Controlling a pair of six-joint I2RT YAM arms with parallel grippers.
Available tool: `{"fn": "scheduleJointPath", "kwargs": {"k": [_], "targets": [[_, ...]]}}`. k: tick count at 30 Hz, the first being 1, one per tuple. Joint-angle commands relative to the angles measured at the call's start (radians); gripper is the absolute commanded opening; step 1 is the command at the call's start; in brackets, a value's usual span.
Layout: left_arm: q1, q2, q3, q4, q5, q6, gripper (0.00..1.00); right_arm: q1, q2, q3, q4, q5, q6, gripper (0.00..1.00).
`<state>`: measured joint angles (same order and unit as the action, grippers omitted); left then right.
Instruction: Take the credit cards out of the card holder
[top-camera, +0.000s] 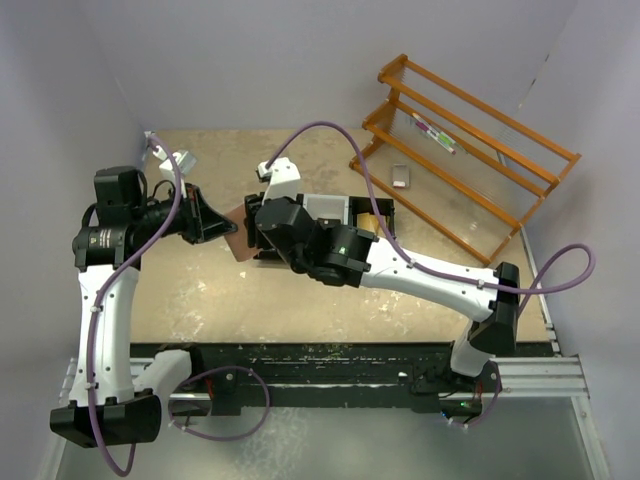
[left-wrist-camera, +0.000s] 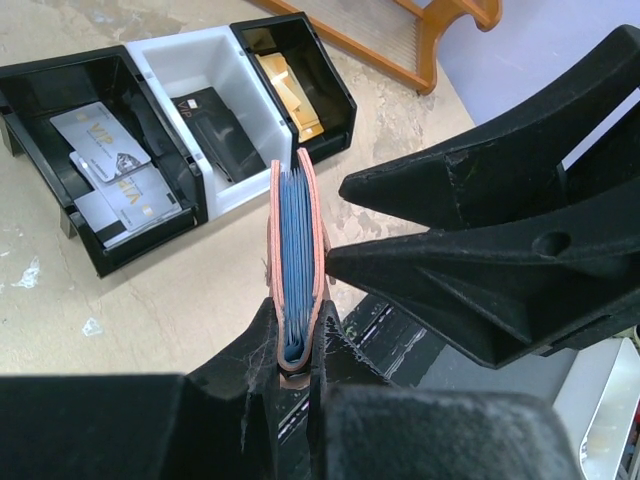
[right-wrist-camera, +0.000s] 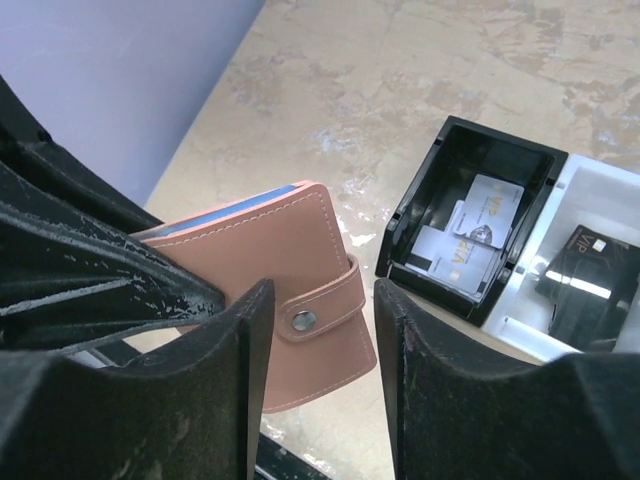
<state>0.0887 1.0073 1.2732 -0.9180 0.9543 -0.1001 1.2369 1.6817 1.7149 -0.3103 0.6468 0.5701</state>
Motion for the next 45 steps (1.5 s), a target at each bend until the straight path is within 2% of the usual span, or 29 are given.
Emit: {"fn": "scheduleJointPath", "kwargs": {"k": [1, 6, 13, 23, 31, 39, 45], "targets": [[-0.003, -0.018, 0.054, 0.009, 0.055, 0.017, 0.00, -0.002, 0.019, 0.048, -0.018, 0.068, -0.012, 0.45], [-0.003, -0.016, 0.061, 0.011, 0.048, 0.014, 0.00, 0.003, 0.010, 0.016, -0.005, 0.052, -0.006, 0.44], [-0.003, -0.007, 0.060, 0.017, 0.046, 0.008, 0.00, 0.020, -0.014, -0.016, 0.040, 0.036, -0.035, 0.51], [-0.003, -0.003, 0.062, 0.036, 0.058, -0.011, 0.00, 0.035, 0.028, 0.009, 0.002, 0.089, -0.042, 0.49], [-0.003, -0.003, 0.070, 0.026, 0.057, -0.013, 0.00, 0.060, 0.149, 0.137, -0.135, 0.264, -0.062, 0.34], [-0.003, 0.005, 0.075, 0.027, 0.055, -0.015, 0.00, 0.064, 0.190, 0.151, -0.208, 0.363, -0.053, 0.21], [-0.003, 0.008, 0.081, 0.034, 0.052, -0.021, 0.00, 0.064, 0.208, 0.165, -0.281, 0.405, -0.037, 0.04]]}}
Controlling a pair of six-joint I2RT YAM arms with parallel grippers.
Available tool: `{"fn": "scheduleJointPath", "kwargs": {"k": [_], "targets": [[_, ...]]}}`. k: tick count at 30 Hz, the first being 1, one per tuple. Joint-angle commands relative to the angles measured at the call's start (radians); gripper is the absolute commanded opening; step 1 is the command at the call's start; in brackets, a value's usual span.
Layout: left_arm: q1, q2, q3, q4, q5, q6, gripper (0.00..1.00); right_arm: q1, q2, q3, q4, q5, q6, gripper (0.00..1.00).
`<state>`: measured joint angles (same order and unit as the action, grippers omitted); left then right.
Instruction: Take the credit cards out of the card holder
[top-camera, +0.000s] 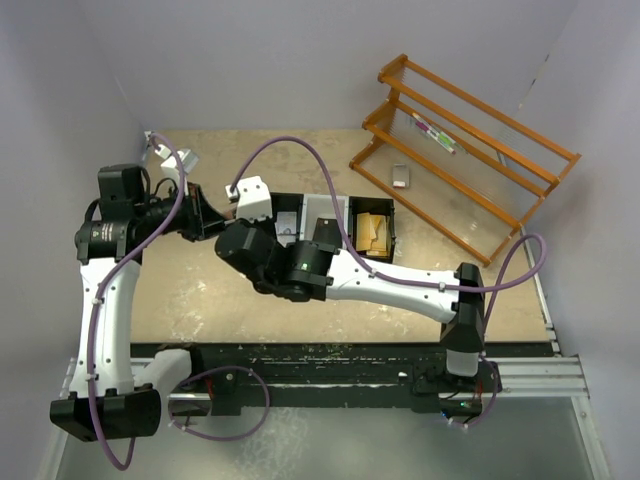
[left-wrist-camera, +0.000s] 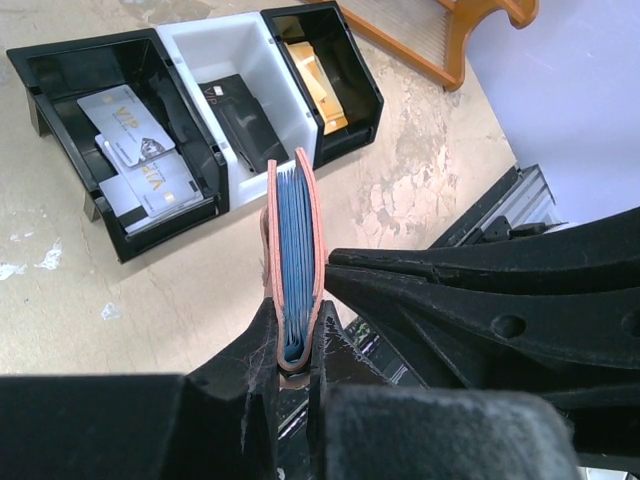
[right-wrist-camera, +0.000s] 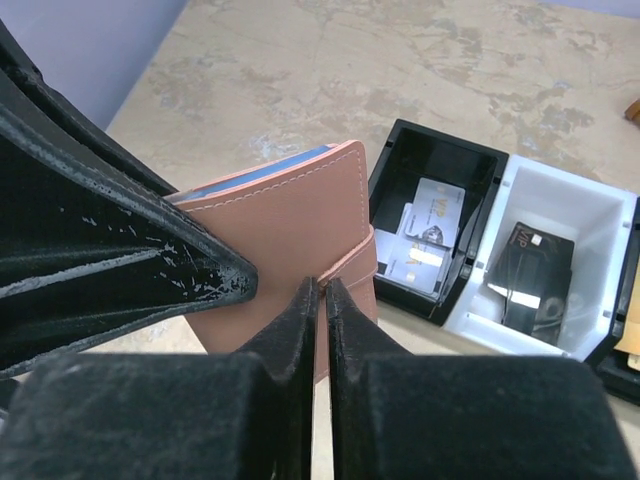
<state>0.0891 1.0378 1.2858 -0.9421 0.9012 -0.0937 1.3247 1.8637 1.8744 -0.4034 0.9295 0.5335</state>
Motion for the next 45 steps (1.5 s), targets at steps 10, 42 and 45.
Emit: {"fn": "scheduleJointPath", "kwargs": {"k": [10, 42, 45], "targets": [[-0.003, -0.021, 0.077, 0.054, 0.095, -0.015, 0.00, -0.044, -0.013, -0.024, -0.247, 0.097, 0.078, 0.00], [-0.003, -0.035, 0.120, 0.062, 0.230, -0.078, 0.00, -0.329, -0.465, -0.508, 0.477, -1.075, -0.043, 0.86], [-0.003, -0.040, 0.128, 0.049, 0.252, -0.069, 0.00, -0.330, -0.452, -0.494, 0.462, -1.083, -0.031, 0.83]]}}
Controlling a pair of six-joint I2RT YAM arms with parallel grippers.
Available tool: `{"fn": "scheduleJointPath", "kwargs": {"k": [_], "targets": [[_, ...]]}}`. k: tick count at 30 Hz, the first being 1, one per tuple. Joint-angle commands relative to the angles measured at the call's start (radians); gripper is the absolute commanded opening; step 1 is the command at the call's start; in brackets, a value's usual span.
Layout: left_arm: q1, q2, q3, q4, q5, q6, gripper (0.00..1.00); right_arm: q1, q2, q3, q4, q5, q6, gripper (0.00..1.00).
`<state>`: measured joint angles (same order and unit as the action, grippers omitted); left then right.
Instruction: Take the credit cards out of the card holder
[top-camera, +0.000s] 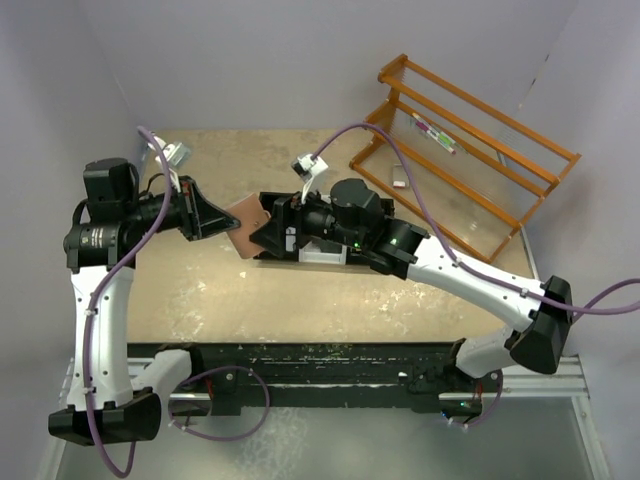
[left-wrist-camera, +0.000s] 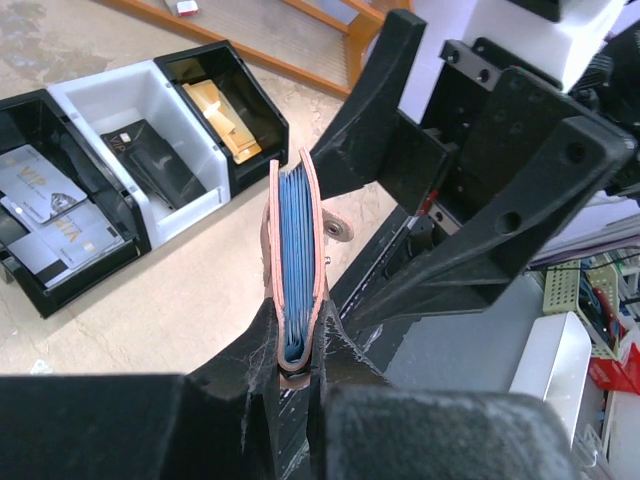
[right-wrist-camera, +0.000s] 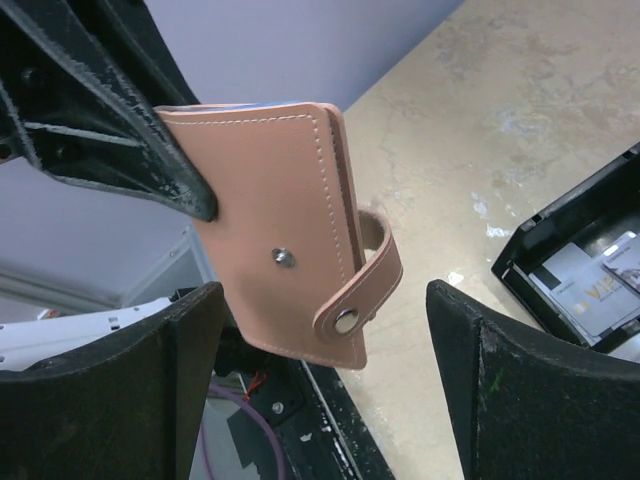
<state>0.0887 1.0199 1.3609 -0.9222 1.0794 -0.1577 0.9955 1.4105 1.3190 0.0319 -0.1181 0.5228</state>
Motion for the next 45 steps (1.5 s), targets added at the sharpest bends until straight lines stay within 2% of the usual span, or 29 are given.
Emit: {"fn": "scheduleJointPath", "kwargs": {"k": [1, 10, 18, 21, 25, 30, 37, 42, 44, 45], "targets": [[-0.002, -0.024, 0.054, 0.025, 0.083, -0.001, 0.00, 0.000, 0.000, 0.060, 0.025, -0.033, -0.021, 0.81], [-0.003, -0.029, 0.056, 0.023, 0.142, -0.011, 0.00, -0.034, -0.059, 0.008, 0.033, -0.066, -0.040, 0.58], [-0.003, -0.037, 0.064, 0.035, 0.159, -0.028, 0.00, -0.088, -0.086, 0.018, -0.009, -0.101, -0.058, 0.47], [-0.002, -0.039, 0.067, 0.043, 0.160, -0.036, 0.00, -0.088, -0.084, 0.016, -0.006, -0.123, -0.051, 0.46], [-0.003, -0.040, 0.071, 0.046, 0.160, -0.040, 0.00, -0.087, -0.085, 0.009, -0.009, -0.133, -0.054, 0.52], [-0.003, -0.041, 0.080, 0.048, 0.165, -0.046, 0.00, -0.087, -0.080, 0.013, -0.030, -0.092, -0.060, 0.48], [-0.003, -0.041, 0.082, 0.051, 0.174, -0.049, 0.00, -0.087, -0.074, 0.037, -0.009, -0.045, -0.056, 0.25], [-0.003, -0.041, 0.063, 0.049, 0.161, -0.032, 0.00, -0.088, -0.085, 0.054, 0.000, -0.052, -0.064, 0.01], [-0.002, -0.041, 0.047, 0.040, 0.137, -0.006, 0.00, -0.088, -0.096, 0.056, -0.021, -0.039, -0.064, 0.00], [-0.003, -0.041, 0.038, 0.039, 0.124, 0.013, 0.04, -0.088, -0.100, 0.056, -0.034, -0.030, -0.066, 0.00]]}}
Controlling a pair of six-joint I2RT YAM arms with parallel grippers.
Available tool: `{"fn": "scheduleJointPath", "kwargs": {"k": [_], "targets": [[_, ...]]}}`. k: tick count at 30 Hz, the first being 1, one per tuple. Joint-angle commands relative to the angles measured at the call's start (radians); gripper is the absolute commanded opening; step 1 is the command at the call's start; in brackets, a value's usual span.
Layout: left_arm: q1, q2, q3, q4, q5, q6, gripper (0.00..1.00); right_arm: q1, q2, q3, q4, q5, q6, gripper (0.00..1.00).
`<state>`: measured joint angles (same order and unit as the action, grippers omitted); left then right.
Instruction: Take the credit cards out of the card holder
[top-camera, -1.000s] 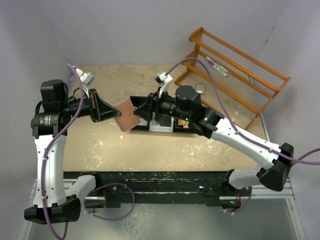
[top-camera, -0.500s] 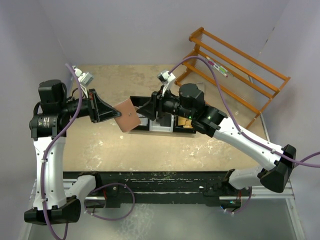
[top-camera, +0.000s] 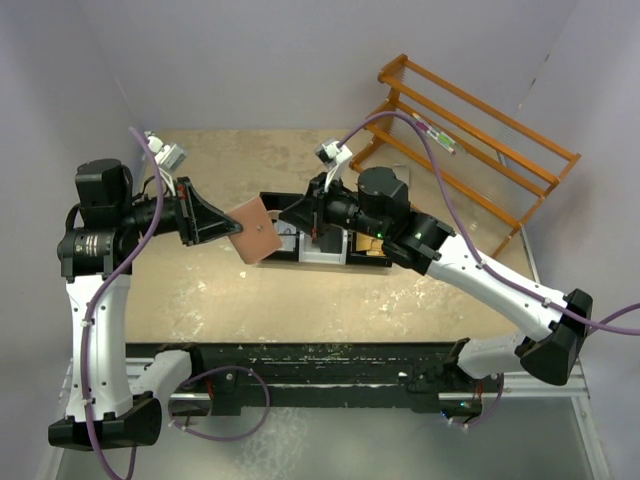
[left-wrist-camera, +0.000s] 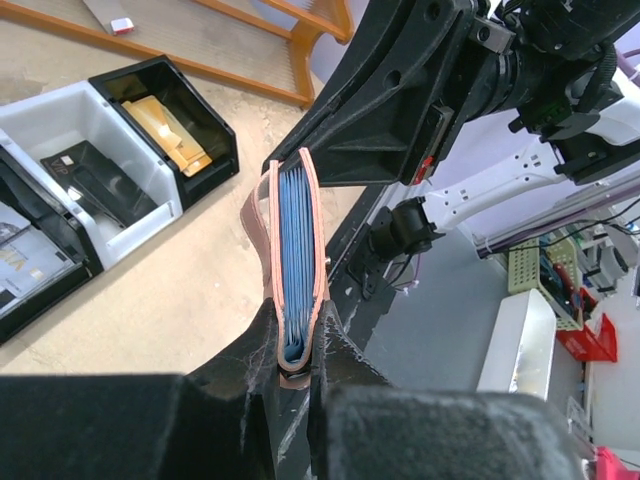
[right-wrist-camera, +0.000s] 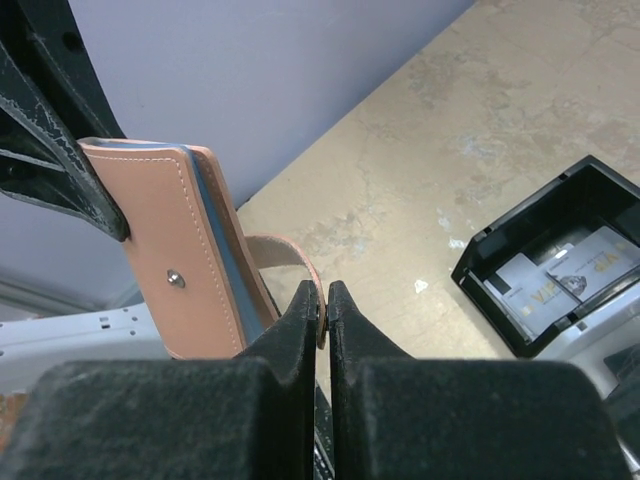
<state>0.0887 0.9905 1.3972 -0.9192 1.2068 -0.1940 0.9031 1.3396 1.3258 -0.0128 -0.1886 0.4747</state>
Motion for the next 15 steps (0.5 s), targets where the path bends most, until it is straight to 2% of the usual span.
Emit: {"fn": "scheduleJointPath", "kwargs": {"k": [1, 4, 5, 7, 9, 15], "targets": [[-0.003, -0.012, -0.008, 0.035, -0.018, 0.066, 0.13, 0.005, -0.034, 0.052, -0.006, 0.056, -0.025, 0.00], [-0.003, -0.010, -0.037, 0.021, -0.053, 0.136, 0.53, 0.006, -0.029, 0.085, -0.086, 0.118, -0.065, 0.00], [-0.003, -0.010, -0.046, 0.019, -0.072, 0.153, 0.63, 0.007, -0.023, 0.100, -0.129, 0.137, -0.078, 0.00], [-0.003, -0.008, -0.061, 0.015, -0.089, 0.180, 0.76, 0.014, -0.014, 0.120, -0.174, 0.167, -0.100, 0.00], [-0.003, -0.004, -0.071, 0.012, -0.096, 0.205, 0.82, 0.030, -0.008, 0.132, -0.205, 0.192, -0.120, 0.00], [-0.003, -0.010, -0.124, 0.041, -0.137, 0.266, 0.86, 0.123, 0.043, 0.201, -0.296, 0.335, -0.174, 0.00]]}}
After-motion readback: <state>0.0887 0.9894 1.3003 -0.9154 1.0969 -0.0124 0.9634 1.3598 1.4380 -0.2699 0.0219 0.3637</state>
